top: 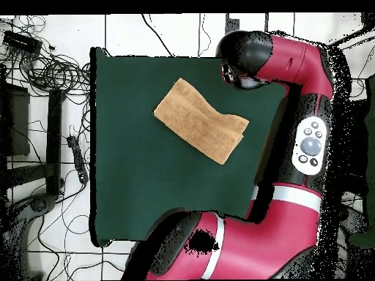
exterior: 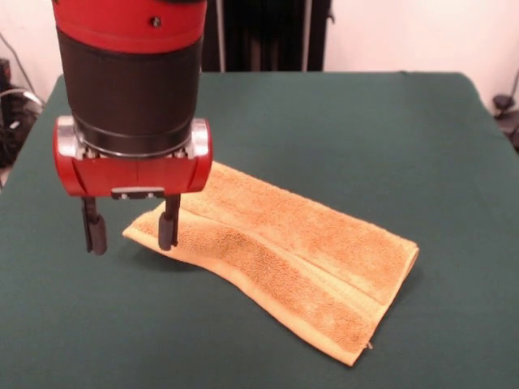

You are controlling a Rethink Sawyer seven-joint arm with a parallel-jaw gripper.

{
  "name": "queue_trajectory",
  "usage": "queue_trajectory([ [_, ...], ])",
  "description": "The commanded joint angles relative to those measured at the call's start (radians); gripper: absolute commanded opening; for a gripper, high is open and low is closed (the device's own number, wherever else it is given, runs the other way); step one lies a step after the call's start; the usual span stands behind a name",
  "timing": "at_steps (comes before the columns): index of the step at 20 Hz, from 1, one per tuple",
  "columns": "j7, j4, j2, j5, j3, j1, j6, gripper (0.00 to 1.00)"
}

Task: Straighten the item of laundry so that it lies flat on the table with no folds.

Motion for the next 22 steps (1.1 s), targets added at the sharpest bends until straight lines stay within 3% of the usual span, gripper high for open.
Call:
queue_trajectory([
  [1, 0.27, 0.051, 0.051, 0.035, 0.028, 0.045, 0.112, 1.0],
  [12, 0.078, 0.014, 0.07, 0.031, 0.074, 0.026, 0.132, 1.0],
  [22, -0.028, 0.001, 0.072, 0.024, 0.09, 0.015, 0.164, 1.0],
])
